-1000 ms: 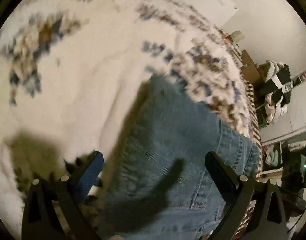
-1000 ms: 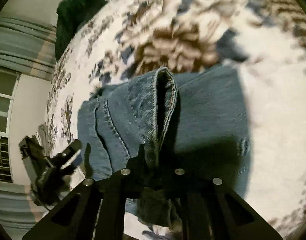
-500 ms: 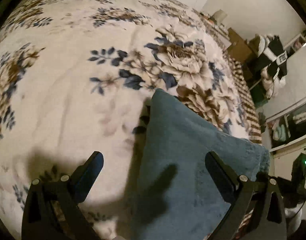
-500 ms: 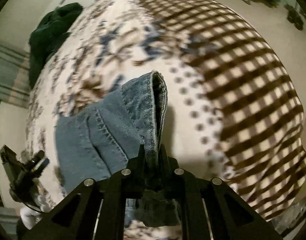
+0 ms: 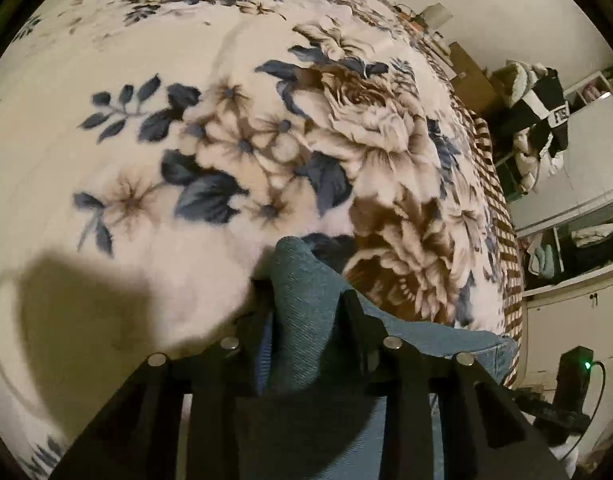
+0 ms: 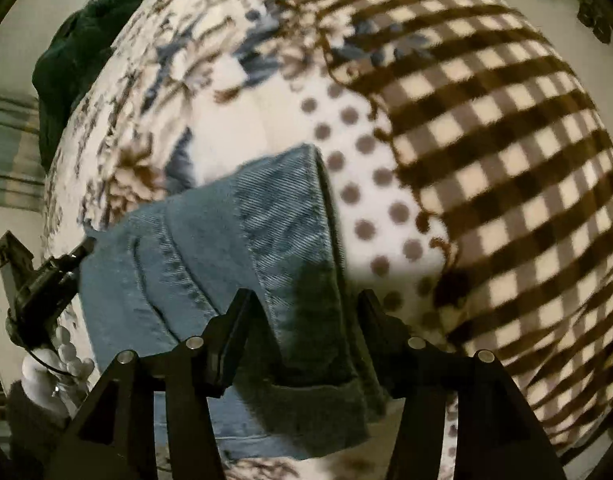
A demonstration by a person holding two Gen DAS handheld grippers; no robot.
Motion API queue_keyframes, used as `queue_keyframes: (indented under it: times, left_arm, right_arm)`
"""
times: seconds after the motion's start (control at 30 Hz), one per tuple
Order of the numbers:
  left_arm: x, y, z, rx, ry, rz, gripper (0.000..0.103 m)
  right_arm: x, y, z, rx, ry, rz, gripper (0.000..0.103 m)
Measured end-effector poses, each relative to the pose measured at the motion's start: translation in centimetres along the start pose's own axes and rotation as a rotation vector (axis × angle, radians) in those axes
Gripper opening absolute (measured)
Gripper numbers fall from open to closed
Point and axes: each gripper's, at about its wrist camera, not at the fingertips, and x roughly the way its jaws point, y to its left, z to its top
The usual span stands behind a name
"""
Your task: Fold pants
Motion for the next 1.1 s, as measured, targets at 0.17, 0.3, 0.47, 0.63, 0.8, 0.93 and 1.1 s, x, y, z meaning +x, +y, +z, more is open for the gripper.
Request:
queue_keyframes:
  times: [0.17, 0.3, 0.47, 0.63, 0.8, 0.93, 1.1]
  left_arm:
    - [-0.8, 1.1, 0.1, -0.048, 0.018, -0.060, 0.029]
    - [-4.1, 0.5, -1.2, -0.094, 0.005, -0.093, 0.065]
    - [-6.1, -0.7, -5.3, -0.091, 0.025, -0.067, 0.094]
    - [-3.6, -0.9, -9.1, -0.088, 0.109, -0.010, 0.094]
    - [-2.6, 0.2, -10.4, -0.119, 0.137, -0.011, 0.094]
    - [-2.4, 0.2, -10.6, -0.123, 0.134, -0.059, 0.094]
    - [-1.2, 0.4, -11.0, -0.143, 0.149, -0.116, 0.094]
  right_arm:
    - [-1.3, -1.9, -1.4, 0.102, -0.013, 0.070, 0.078]
    - [-1.6, -4.2, -5.8, 0.263, 0.039, 0.172, 0.078]
    - [3.1, -6.5, -10.7, 0.576, 0.108, 0.407, 0.077]
    - [2.0, -4.0, -11.1, 0.543, -0.031, 0.353, 0.024]
    - [0.3, -3.3, -11.2, 0.430, -0.047, 0.262, 0.028]
    - [2.4, -4.0, -11.4, 0.437, 0.018, 0.440, 0.065]
    - [7.3, -1.1, -11.6, 0.383, 0.088, 0.554, 0.078]
